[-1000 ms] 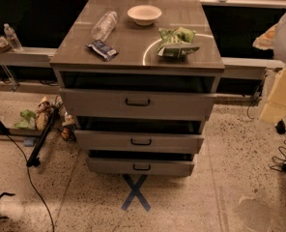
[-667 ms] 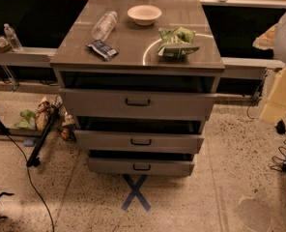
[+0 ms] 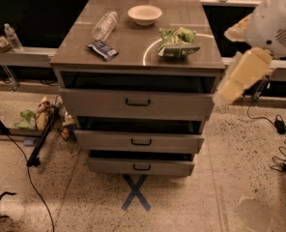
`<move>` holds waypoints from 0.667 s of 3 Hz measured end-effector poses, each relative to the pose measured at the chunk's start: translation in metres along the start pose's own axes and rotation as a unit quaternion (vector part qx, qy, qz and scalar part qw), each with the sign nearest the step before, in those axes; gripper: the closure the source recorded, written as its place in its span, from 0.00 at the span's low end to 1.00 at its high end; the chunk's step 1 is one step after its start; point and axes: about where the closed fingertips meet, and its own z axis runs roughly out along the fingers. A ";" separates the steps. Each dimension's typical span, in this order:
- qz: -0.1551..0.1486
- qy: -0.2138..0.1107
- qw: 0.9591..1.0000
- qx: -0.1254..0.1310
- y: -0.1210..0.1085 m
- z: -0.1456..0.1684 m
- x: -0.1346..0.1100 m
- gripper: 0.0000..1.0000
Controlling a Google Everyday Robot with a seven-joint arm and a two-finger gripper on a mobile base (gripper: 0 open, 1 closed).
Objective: Place rxbar blueberry into paper bowl
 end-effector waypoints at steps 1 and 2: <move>0.041 -0.102 0.994 -0.013 -0.018 0.019 -0.058 0.00; 0.074 -0.170 0.982 -0.032 -0.026 0.033 -0.110 0.00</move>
Offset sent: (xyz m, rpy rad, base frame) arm 0.0851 0.1488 0.0486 0.5637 0.0281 -0.0530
